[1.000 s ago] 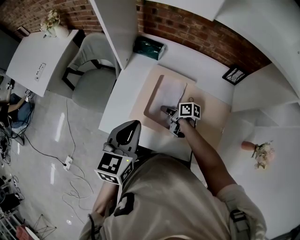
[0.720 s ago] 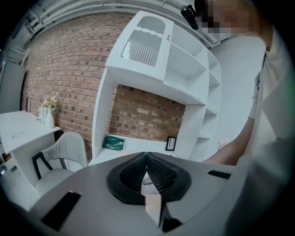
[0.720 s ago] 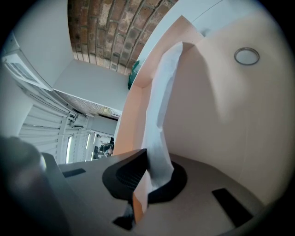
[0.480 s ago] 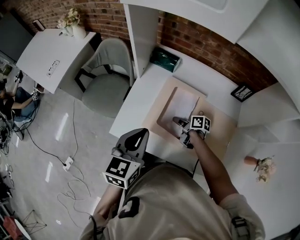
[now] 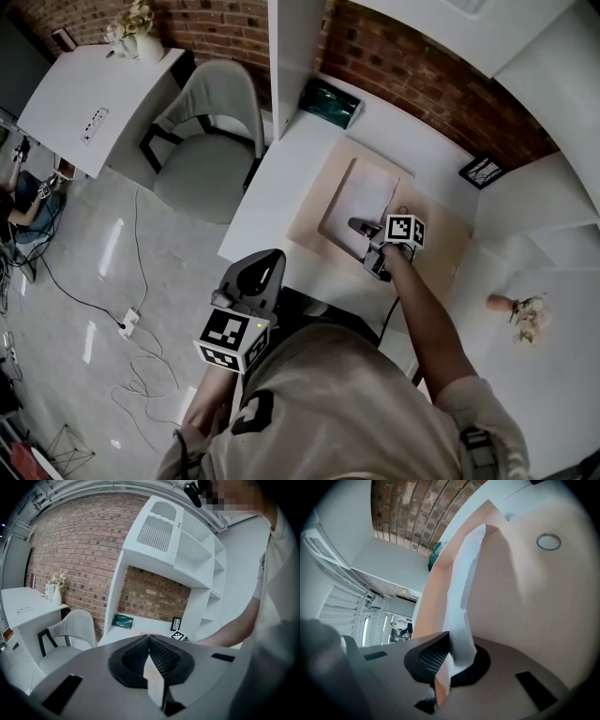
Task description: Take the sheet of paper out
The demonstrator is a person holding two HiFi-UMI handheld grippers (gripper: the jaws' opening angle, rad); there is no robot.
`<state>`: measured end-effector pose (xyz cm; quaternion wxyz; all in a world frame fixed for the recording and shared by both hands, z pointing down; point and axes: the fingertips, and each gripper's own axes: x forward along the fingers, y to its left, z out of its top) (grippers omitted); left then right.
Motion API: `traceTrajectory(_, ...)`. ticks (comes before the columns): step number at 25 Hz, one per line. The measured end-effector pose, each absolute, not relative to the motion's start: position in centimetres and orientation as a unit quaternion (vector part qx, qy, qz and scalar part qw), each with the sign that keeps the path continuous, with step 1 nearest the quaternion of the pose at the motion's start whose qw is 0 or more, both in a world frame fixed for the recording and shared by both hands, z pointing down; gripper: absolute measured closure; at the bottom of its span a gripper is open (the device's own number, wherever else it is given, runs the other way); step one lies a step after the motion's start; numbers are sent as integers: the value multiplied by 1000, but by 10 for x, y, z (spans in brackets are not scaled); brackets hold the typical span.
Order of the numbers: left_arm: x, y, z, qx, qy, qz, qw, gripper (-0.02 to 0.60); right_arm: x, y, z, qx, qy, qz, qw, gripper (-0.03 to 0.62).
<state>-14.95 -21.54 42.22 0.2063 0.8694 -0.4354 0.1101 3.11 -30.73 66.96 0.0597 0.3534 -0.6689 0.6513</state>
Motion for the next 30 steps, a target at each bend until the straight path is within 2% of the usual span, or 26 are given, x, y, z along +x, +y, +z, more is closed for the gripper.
traceTrajectory(8,-156,-214,418,871,-436,117,192,565,38,-305,673,366,-665,648,64,566)
traceTrajectory(20,-104,-193,400,866,-450,130,174,565,48,-297,671,340,-661,669,21,568)
traceTrajectory(30,-90,-167,387,851,-483,137,152,565,56,-294,673,337,-665,666,21,568)
